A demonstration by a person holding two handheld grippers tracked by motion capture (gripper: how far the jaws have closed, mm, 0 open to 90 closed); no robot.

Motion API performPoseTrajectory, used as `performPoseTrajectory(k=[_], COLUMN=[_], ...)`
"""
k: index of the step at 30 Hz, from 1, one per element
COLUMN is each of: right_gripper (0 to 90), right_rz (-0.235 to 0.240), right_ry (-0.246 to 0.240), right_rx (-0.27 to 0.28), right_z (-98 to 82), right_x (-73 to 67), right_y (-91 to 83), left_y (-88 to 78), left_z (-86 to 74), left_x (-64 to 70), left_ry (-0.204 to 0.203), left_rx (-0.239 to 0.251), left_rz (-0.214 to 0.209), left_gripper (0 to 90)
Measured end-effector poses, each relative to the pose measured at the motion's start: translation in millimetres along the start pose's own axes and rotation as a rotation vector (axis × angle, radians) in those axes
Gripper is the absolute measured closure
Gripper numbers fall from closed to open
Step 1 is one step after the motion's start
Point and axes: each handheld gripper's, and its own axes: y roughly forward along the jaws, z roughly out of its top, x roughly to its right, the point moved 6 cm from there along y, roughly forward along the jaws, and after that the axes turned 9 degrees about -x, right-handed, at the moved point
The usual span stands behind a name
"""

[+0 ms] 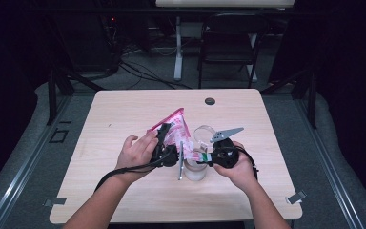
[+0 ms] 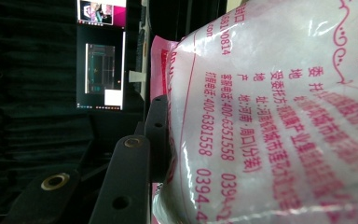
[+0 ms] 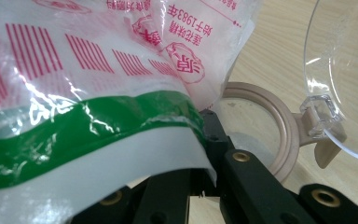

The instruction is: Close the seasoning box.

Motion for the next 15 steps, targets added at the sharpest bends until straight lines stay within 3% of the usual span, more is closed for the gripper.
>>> performPoseTrajectory(k=[15], right_gripper=[90.0], right_rz=[0.003], right_ry=[-0.003], right_rx=[0.004], right_z=[0.1], right_x=[-0.6], right_y=[-1.9], left_y=[-1.4], left_z=[1.7], left_x=[-2.8], left_ry=[0.005], left_rx=[0.005], left_rz=[0.024], left_gripper=[69.1])
